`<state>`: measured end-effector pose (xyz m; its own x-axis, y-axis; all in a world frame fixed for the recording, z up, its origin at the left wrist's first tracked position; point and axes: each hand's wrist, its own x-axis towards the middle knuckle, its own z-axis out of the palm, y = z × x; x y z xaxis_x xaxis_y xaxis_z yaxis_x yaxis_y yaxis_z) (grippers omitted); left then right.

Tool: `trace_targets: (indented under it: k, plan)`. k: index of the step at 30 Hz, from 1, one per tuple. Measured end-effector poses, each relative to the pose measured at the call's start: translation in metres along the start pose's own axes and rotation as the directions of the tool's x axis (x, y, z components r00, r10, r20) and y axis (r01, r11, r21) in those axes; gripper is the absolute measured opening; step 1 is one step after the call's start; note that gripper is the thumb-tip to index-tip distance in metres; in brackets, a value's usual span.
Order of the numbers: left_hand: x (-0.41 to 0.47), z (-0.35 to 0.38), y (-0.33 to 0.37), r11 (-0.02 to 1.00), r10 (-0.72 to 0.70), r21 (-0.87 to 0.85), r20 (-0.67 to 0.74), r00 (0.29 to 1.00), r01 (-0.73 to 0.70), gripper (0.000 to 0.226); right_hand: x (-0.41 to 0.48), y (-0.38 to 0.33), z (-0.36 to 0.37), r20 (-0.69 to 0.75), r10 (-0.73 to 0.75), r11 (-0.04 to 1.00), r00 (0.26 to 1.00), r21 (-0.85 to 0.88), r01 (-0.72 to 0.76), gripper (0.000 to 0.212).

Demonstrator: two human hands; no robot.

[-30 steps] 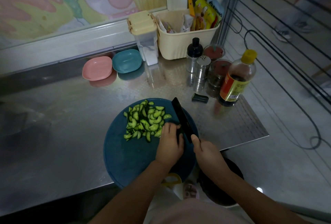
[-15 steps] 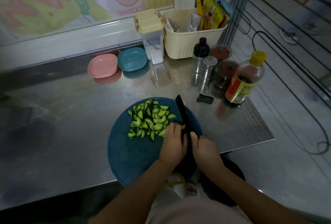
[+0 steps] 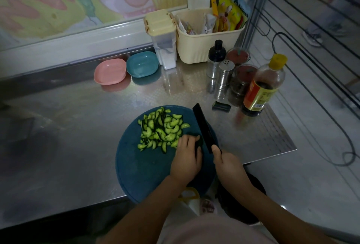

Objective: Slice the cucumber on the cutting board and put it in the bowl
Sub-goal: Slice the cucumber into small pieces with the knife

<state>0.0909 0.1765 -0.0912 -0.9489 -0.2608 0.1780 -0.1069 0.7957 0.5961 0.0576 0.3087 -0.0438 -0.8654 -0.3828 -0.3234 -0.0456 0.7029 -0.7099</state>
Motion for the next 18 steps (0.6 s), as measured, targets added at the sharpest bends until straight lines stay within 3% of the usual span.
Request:
trace_targets:
  k: [8,13,18]
  plan:
    - [0.000,0.001,0.001,1.000,0.016,0.010,-0.014,1.000,-0.016,0.024,-0.005,0.000,0.003,-0.019,-0.009,1.000,1.000,-0.002,0.009,0.049]
    - [0.001,0.002,0.001,1.000,0.006,0.025,-0.003,1.000,-0.006,0.027,-0.007,-0.006,-0.001,0.052,0.023,0.999,0.998,0.024,-0.024,0.048]
    - [0.001,0.002,0.000,1.000,-0.003,0.008,-0.016,1.000,0.004,0.027,0.005,-0.008,0.008,0.056,0.037,0.999,0.998,-0.042,-0.035,0.048]
